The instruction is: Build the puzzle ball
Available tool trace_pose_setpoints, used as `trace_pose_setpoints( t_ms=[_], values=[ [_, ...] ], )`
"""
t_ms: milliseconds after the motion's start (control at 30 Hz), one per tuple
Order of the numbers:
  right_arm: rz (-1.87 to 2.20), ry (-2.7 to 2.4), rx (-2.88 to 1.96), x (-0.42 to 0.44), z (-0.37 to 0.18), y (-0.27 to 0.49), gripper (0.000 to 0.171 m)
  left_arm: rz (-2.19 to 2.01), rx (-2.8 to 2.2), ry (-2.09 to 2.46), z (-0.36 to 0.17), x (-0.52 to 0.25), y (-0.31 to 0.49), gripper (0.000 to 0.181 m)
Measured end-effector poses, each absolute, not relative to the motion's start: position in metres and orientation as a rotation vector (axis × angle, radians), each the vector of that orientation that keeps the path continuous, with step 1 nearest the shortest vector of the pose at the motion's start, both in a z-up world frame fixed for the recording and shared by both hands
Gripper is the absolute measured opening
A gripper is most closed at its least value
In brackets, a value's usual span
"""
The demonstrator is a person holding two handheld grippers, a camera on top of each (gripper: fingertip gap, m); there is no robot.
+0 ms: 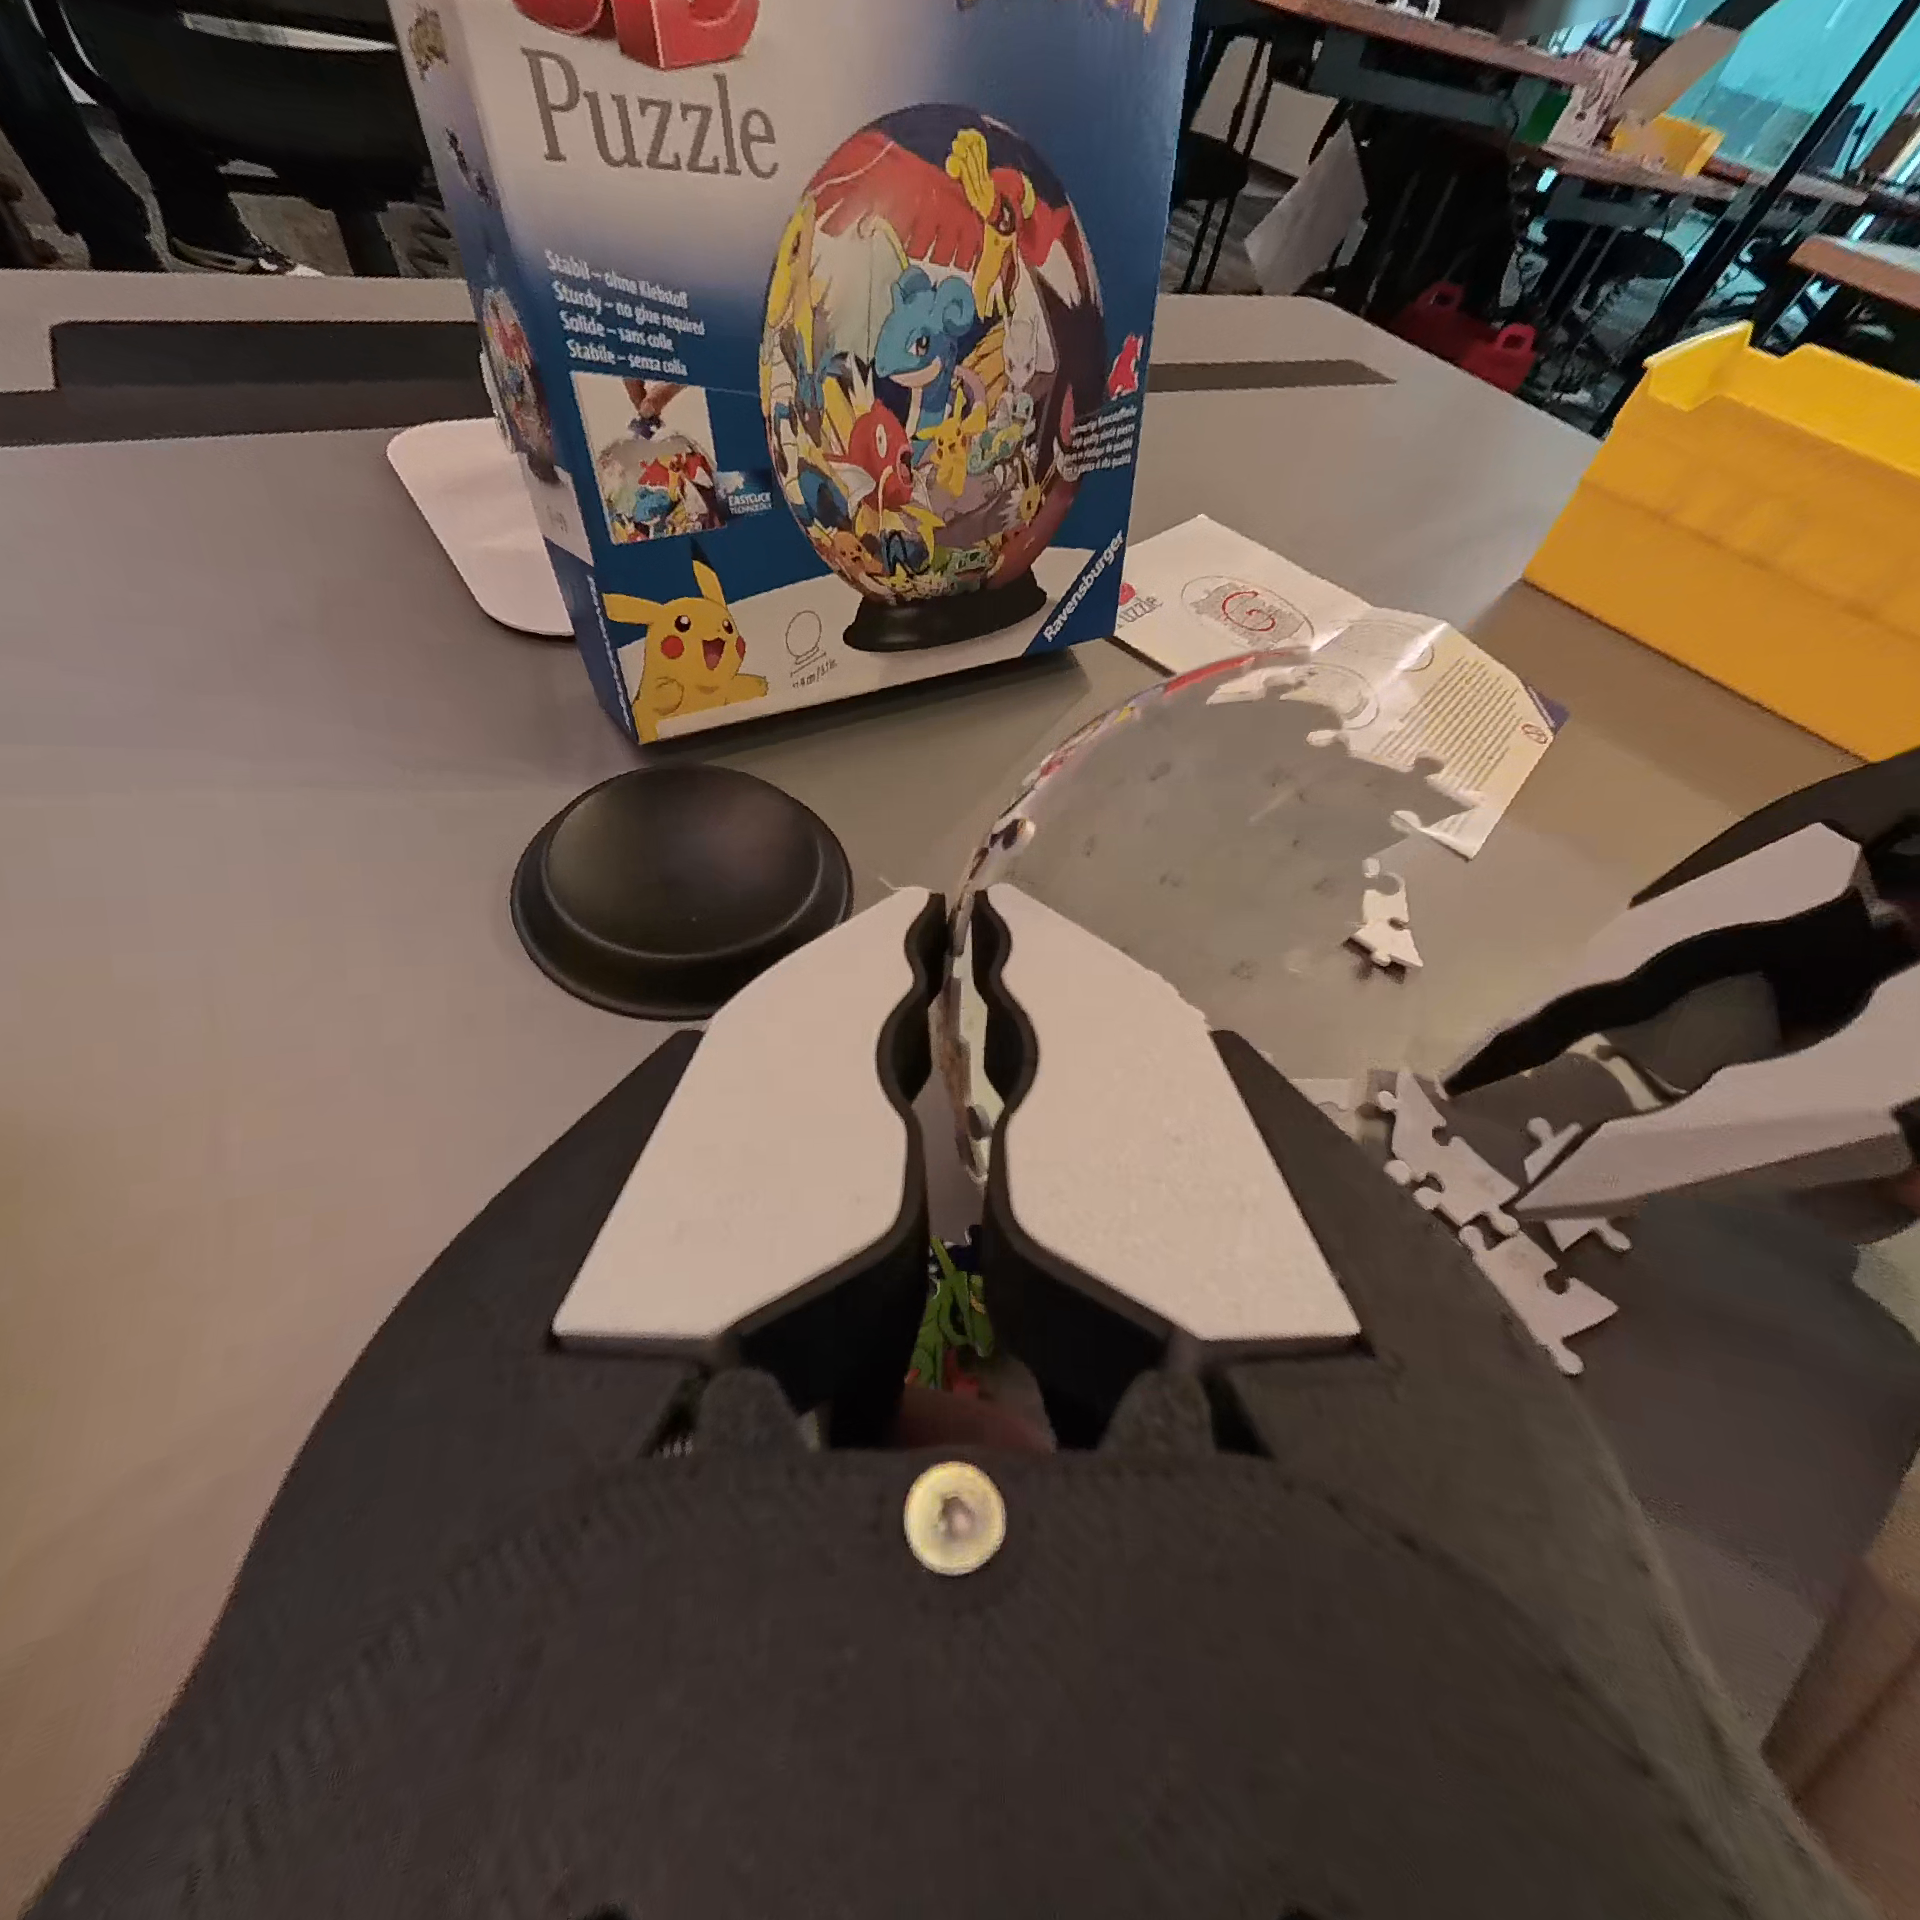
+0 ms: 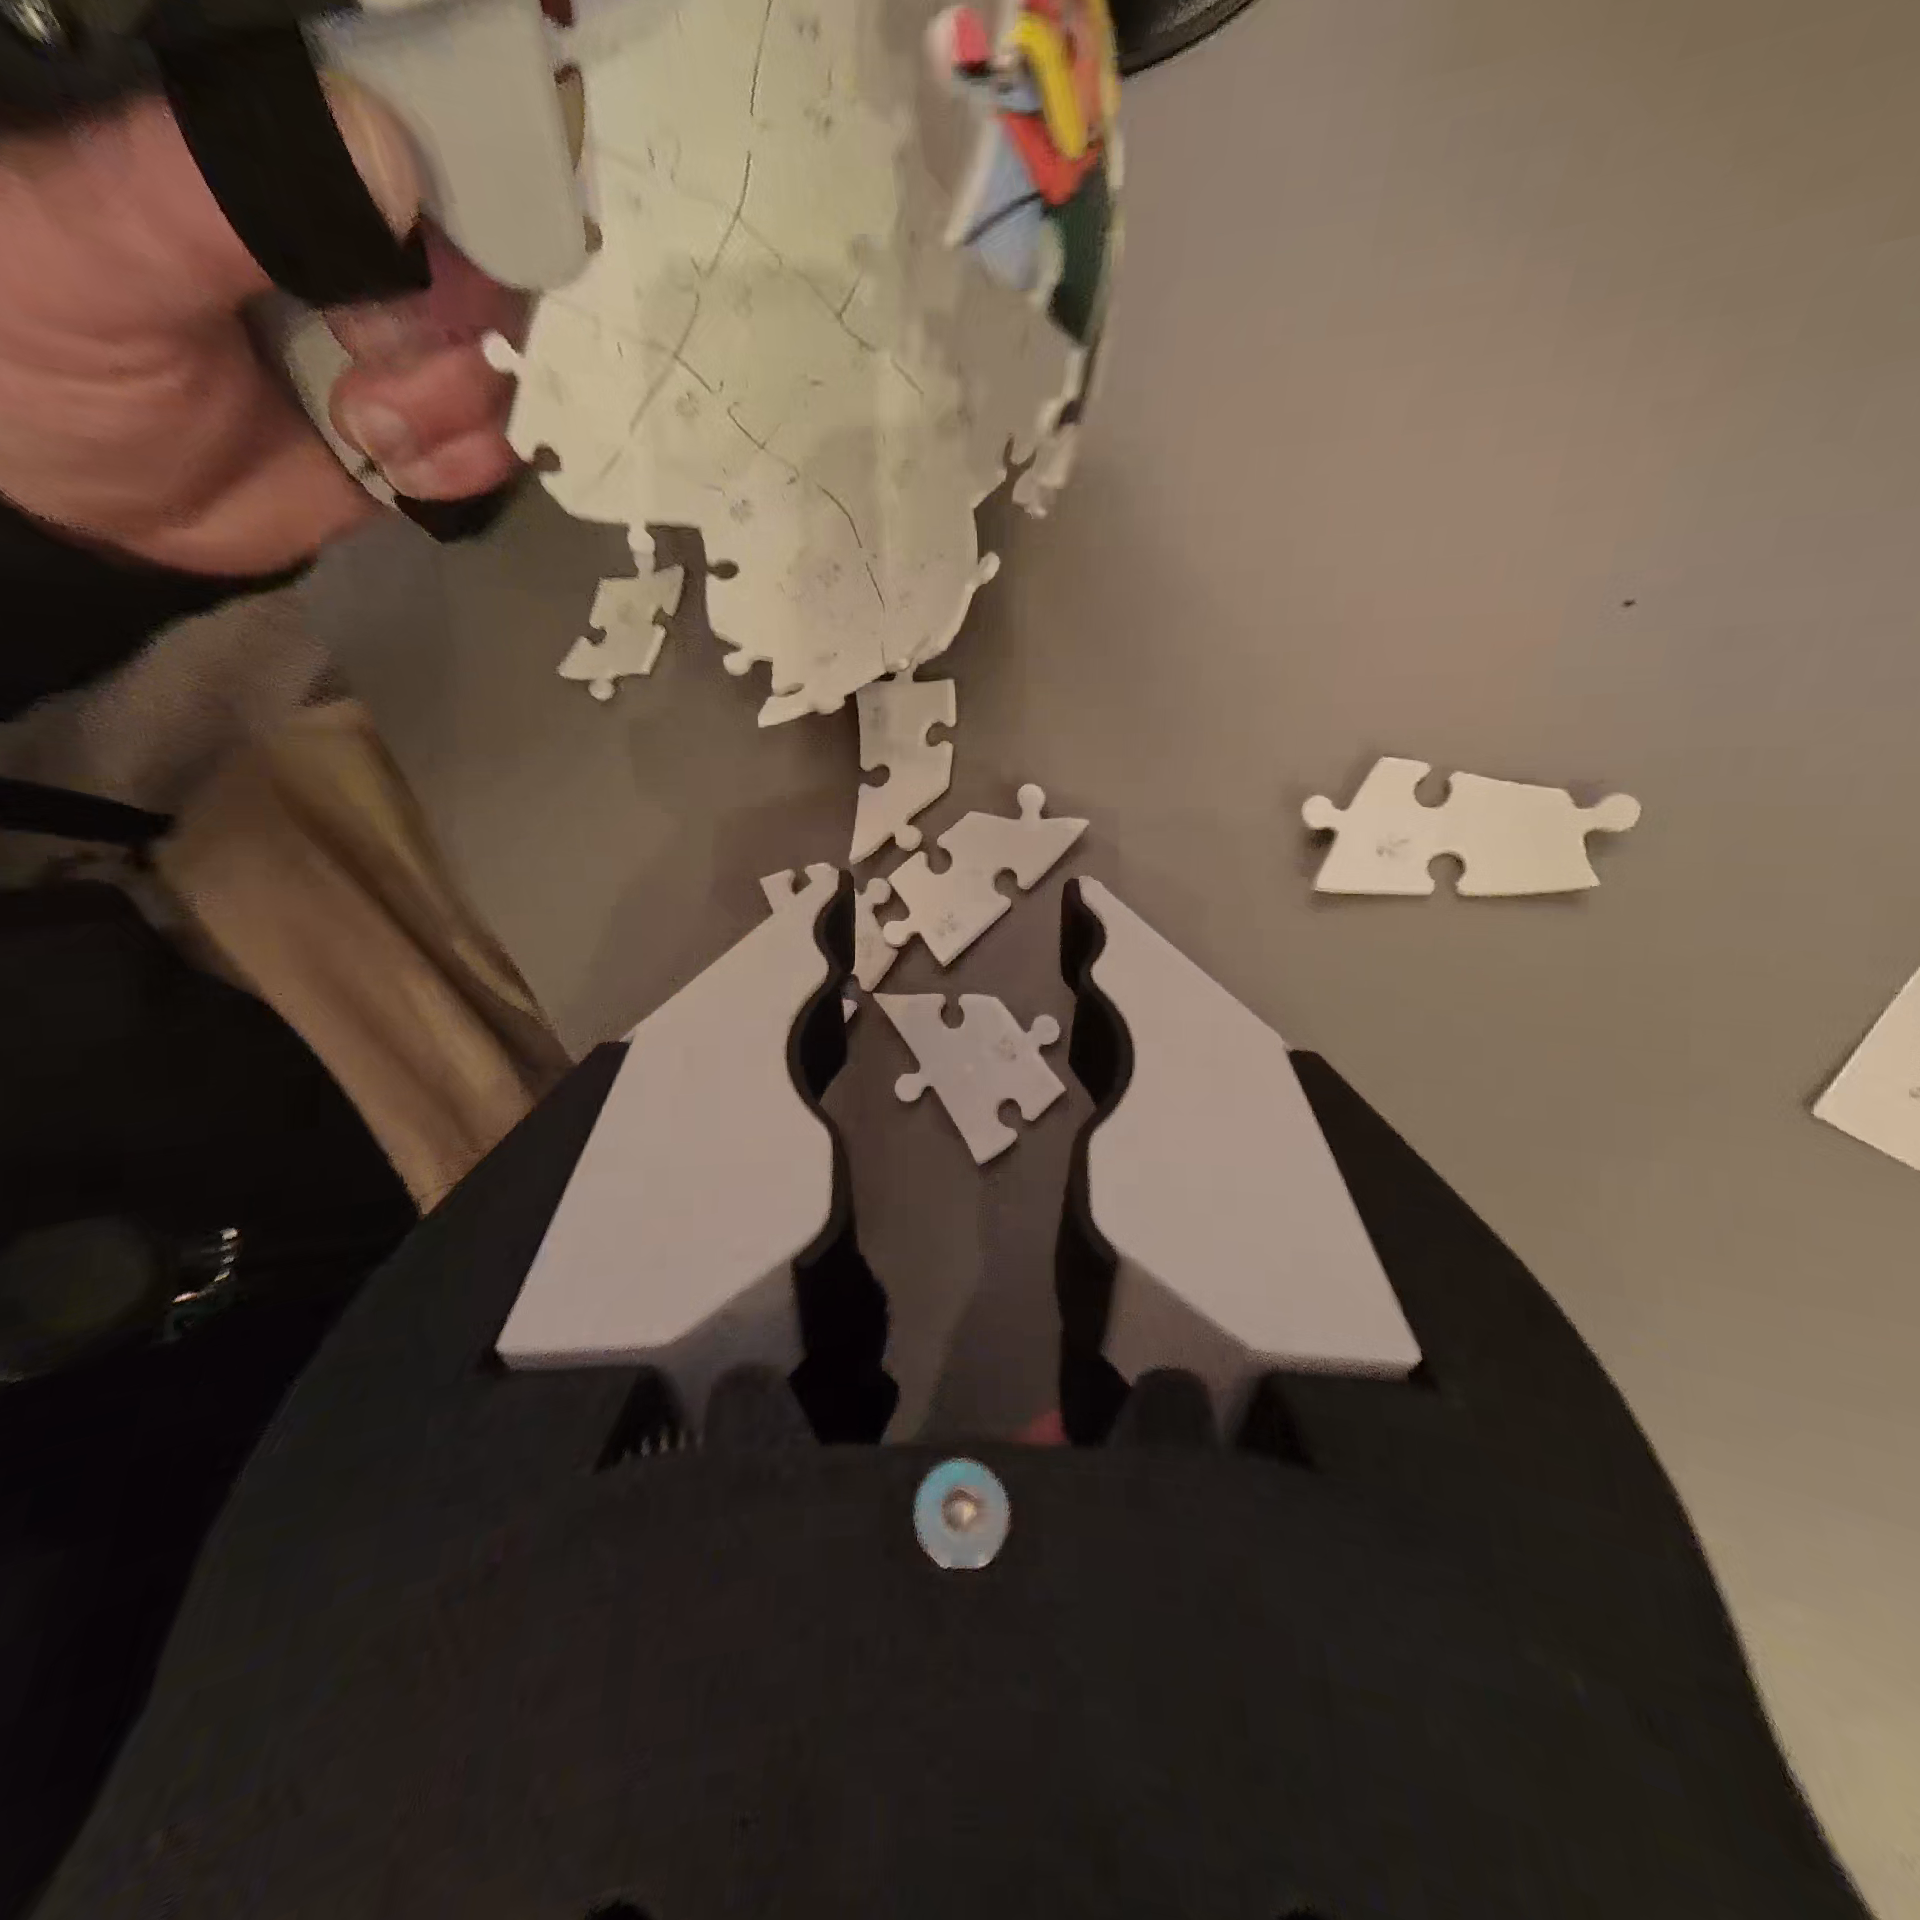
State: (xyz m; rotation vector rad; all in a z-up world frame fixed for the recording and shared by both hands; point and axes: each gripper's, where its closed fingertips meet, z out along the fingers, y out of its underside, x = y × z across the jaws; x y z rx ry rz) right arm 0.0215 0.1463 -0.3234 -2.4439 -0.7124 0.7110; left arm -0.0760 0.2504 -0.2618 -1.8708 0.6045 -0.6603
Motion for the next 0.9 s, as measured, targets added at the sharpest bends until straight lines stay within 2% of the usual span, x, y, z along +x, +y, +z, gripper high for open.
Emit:
trace_pose_setpoints(
  t_ms=[167,267,400,567,900],
  values=[
    [0.446,-0.841,-2.420,0.022,-0.332,0.153,0.030,-0.633,-1.881,0.630,-0.266,-0.074,0.251,0.004],
    [0.398,-0.867,-2.405,0.025,-0.333,0.155,0.022,-0.629,-1.879,0.631,-0.265,-0.074,0.252,0.004],
    [0.380,-0.871,-2.400,0.028,-0.333,0.157,0.018,-0.623,-1.874,0.634,-0.264,-0.075,0.252,0.004],
    [0.362,-0.864,-2.386,0.034,-0.332,0.160,0.028,-0.626,-1.870,0.630,-0.264,-0.076,0.253,0.004],
    [0.518,-0.937,-2.261,0.009,-0.313,0.155,0.032,-0.629,-1.889,0.553,-0.265,-0.091,0.265,0.004]
  ],
)
